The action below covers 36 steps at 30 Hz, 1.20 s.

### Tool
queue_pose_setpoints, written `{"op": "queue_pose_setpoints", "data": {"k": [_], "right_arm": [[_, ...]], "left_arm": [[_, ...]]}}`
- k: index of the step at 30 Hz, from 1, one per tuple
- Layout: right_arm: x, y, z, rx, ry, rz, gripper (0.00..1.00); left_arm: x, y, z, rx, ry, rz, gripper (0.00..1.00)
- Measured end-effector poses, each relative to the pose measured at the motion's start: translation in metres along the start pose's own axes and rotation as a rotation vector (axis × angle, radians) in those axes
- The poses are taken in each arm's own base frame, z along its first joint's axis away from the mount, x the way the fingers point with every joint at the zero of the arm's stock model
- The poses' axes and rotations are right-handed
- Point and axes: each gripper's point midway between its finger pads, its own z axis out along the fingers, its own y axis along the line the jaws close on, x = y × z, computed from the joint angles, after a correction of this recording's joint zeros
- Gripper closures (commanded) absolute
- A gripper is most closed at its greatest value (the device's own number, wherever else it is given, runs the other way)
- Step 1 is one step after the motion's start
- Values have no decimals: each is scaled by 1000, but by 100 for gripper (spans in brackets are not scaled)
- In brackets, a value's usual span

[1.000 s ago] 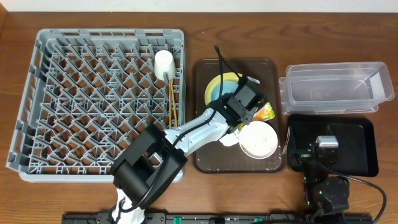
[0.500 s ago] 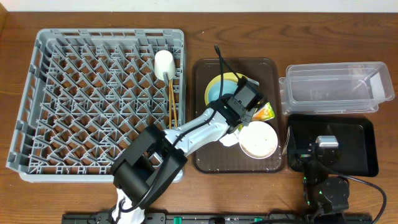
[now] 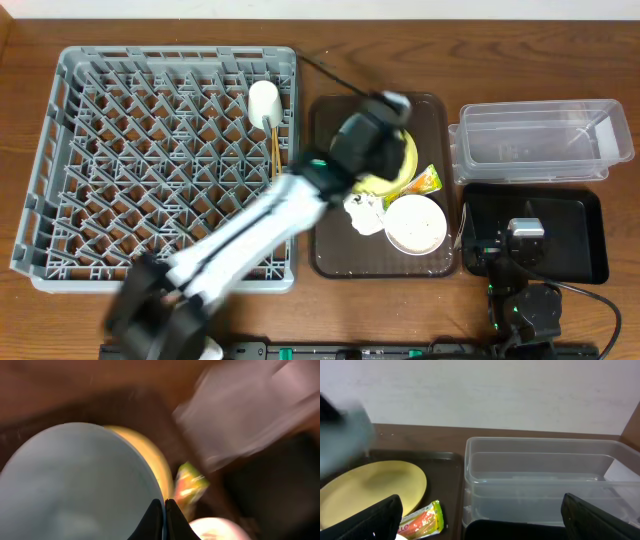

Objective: Sort waste into correct bins and load items into the dishwasher rack
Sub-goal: 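Lift the blue bowl and carry it left over the dish rack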

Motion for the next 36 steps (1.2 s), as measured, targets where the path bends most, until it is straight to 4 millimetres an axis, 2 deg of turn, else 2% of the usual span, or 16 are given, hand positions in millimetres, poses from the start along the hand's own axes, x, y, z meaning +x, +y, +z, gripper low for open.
{"op": "queue_pose_setpoints", "data": {"k": [2,4,7,10,14,20,26,36], "right_arm": [[0,0,0,0,0,0,1],[0,0,0,0,0,0,1],[0,0,0,0,0,0,1],[0,0,0,0,0,0,1],[0,0,0,0,0,0,1],[0,0,0,0,0,0,1],[0,0,0,0,0,0,1],[0,0,0,0,0,0,1]], "left_arm": [[-29,4,-35,79,-65,-77,94],[-54,21,-73,144,-116,-185,94],[-70,57,-110,209,-136,-342,94],[-73,89,-125,295,-108,-481,94],[-63,107,-124,450,-10,-606,94],[-42,132,-109,630,125,-751,94],[-27,153,-98,676,166,-835,94],[-4,178,-99,674,154,-906,94]]}}
